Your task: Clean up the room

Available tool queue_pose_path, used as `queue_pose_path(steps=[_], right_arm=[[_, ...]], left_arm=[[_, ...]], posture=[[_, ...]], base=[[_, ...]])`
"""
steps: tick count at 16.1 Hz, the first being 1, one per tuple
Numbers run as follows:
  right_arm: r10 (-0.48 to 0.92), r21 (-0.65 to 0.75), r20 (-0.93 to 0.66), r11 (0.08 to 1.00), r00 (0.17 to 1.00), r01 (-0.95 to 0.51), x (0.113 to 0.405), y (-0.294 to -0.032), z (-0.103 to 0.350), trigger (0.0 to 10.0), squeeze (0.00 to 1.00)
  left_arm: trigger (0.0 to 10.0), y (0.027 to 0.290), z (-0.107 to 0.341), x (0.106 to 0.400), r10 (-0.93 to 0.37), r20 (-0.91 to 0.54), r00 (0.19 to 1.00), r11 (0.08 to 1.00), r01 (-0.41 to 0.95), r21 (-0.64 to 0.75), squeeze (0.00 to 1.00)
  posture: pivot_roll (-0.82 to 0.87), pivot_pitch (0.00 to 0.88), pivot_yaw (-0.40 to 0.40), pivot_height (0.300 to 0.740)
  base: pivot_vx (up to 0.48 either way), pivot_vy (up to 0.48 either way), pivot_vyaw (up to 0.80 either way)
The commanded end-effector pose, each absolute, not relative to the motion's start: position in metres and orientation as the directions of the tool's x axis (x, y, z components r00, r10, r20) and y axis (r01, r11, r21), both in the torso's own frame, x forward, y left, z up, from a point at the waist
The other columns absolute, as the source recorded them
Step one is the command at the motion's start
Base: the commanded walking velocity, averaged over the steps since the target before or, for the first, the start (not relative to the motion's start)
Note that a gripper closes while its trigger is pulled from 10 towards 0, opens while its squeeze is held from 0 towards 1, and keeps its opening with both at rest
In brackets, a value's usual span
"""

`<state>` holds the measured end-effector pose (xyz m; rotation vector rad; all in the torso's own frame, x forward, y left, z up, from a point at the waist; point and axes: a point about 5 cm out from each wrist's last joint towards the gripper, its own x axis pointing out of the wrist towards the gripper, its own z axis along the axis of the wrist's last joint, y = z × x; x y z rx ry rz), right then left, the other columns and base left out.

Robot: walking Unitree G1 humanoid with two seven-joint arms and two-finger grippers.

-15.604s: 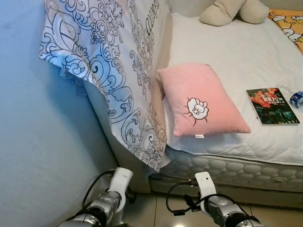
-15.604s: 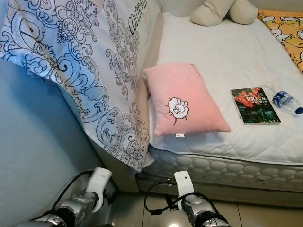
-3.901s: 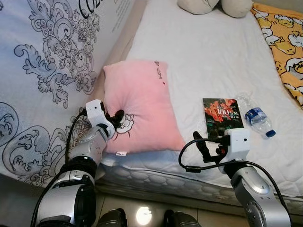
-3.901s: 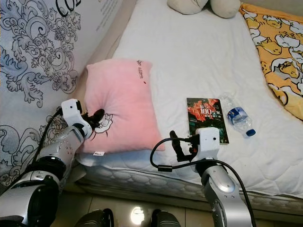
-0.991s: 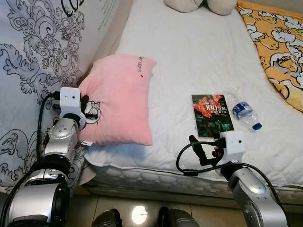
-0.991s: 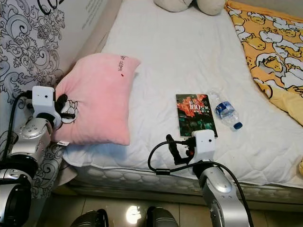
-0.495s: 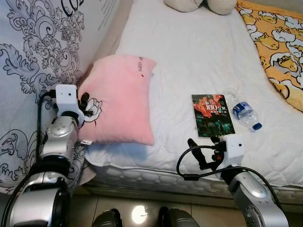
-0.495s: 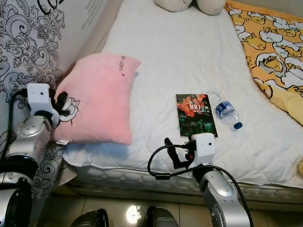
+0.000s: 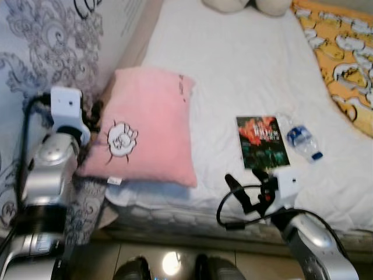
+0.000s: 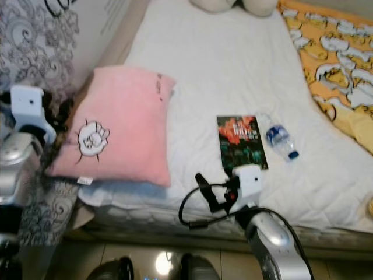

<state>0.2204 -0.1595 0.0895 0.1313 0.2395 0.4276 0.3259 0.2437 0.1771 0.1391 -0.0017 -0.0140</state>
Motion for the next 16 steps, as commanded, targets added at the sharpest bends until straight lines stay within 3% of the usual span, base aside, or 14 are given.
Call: queue_pose_path(steps=[1,2,3,4,8,13,16], right_arm=[[0.432,0.17,-0.2,0.899,0.879,-0.403,0.218,-0.163,0.092,10.0,0.23],[0.436,0.171,-0.203,0.898,0.877,-0.406,0.218,-0.163,0.091,10.0,0.23],[0.437,0.169,-0.205,0.897,0.876,-0.408,0.218,-0.163,0.09,10.0,0.23],[0.437,0.167,-0.204,0.897,0.876,-0.409,0.219,-0.164,0.091,10.0,0.23],[0.441,0.157,-0.206,0.896,0.873,-0.416,0.223,-0.167,0.09,10.0,0.23],[0.411,0.139,-0.193,0.91,0.891,-0.39,0.23,-0.17,0.09,10.0,0.22],[0.306,0.102,-0.158,0.951,0.939,-0.292,0.232,-0.181,0.094,10.0,0.23]], left_arm=[[10.0,0.219,0.171,0.315,-0.13,-0.05,0.99,0.988,0.134,0.076,1.0],[10.0,0.204,0.164,0.306,-0.18,-0.076,0.981,0.983,0.183,0.027,1.0],[10.0,0.19,0.158,0.294,-0.222,-0.087,0.971,0.975,0.22,-0.031,0.64],[10.0,0.182,0.156,0.286,-0.229,-0.073,0.971,0.972,0.224,-0.072,0.0],[10.0,0.166,0.189,0.259,-0.184,0.141,0.973,0.974,0.2,-0.103,0.0],[10.0,0.16,0.175,0.241,-0.205,0.1,0.974,0.959,0.22,-0.178,0.0],[10.0,0.165,0.152,0.233,-0.147,0.042,0.988,0.974,0.152,-0.171,0.0]], posture=[[-0.12,0.143,-0.085,0.74],[-0.11,0.138,-0.085,0.74],[-0.11,0.135,-0.085,0.74],[-0.1,0.129,-0.085,0.74],[-0.07,0.1,-0.092,0.74],[-0.06,0.077,-0.094,0.74],[-0.07,0.073,-0.099,0.74]], base=[[0.0,0.0,0.0],[0.0,0.0,0.0],[0.0,0.0,0.0],[0.0,0.0,0.0],[0.0,0.0,0.0],[0.0,-0.48,0.0],[0.0,-0.48,0.0]])
